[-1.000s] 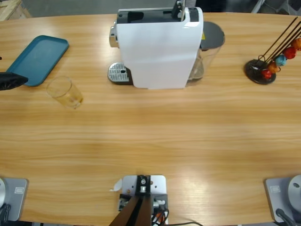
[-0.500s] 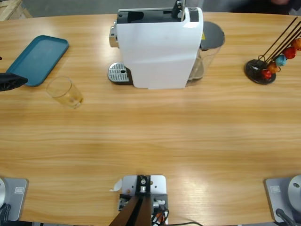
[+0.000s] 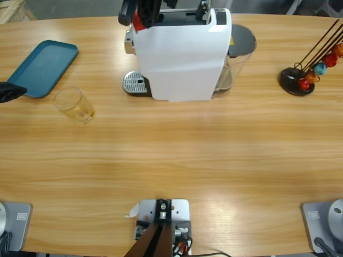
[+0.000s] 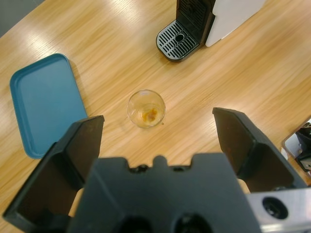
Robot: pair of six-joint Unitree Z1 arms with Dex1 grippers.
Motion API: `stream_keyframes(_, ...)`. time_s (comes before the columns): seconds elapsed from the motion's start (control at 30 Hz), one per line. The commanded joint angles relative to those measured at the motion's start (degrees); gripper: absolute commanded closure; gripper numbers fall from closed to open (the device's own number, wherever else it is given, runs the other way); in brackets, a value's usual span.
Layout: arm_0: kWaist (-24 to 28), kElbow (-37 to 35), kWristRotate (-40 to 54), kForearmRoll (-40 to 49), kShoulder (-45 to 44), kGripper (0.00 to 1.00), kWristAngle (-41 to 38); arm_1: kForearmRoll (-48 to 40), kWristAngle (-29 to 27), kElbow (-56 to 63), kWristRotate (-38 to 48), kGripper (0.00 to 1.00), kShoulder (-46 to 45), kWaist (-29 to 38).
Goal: Pour coffee
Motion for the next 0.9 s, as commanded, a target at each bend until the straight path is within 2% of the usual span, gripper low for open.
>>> stream_keyframes(0.03, -0.65, 2.46, -0.24, 0.19, -0.59, 0.032, -0.77, 1.34, -2.81, -7.09, -0.86, 0.989, 2.89, -2.94)
stream_keyframes(0.9, -0.65, 2.72, -0.24, -0.20, 0.36, 0.032, -1.38, -3.55, -6.20, -21.64, -0.39, 0.989, 4.21, -3.66)
